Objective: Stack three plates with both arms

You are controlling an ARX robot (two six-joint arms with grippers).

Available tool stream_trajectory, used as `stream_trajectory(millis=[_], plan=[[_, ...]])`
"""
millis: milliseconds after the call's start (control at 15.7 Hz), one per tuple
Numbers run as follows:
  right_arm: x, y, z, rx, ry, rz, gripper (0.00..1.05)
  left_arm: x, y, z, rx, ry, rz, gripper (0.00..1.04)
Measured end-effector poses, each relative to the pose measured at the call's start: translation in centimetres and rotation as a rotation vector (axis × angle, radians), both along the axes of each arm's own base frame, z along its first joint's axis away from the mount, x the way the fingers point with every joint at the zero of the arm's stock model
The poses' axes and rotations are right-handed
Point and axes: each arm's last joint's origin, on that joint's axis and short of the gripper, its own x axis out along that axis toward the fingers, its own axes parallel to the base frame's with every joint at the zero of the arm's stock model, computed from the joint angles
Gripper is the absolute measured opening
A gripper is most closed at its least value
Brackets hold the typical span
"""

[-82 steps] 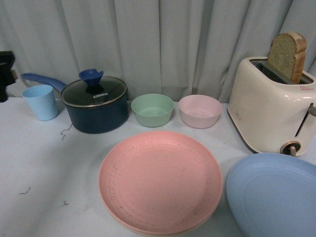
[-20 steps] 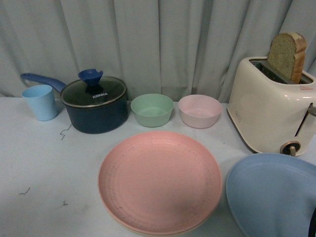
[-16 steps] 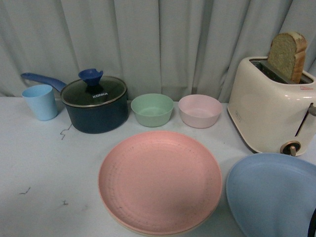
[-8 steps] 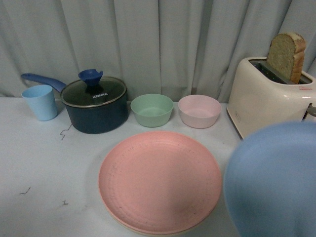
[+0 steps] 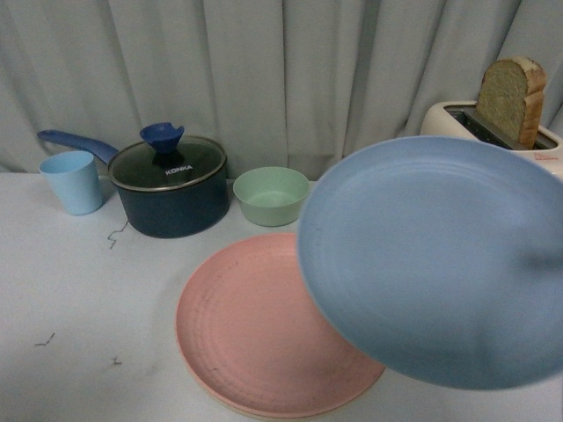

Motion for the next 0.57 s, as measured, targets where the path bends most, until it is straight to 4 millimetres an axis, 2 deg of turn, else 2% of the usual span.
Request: stream_trajectory(millis=[191, 382, 572], plan=[[1.6, 1.8, -0.1, 0.007, 0.014, 0.024, 0.03, 0.0, 0.0, 0.0, 0.000, 0.000, 0.000, 0.98], [4.5, 6.5, -1.8, 0.031, 0.093, 0.077, 0.03, 0.0, 0.0, 0.0, 0.000, 0.000, 0.000, 0.98], [5.0, 10.0, -4.0, 0.032, 0.188, 0.120, 0.03, 0.0, 0.0, 0.0, 0.000, 0.000, 0.000, 0.98]])
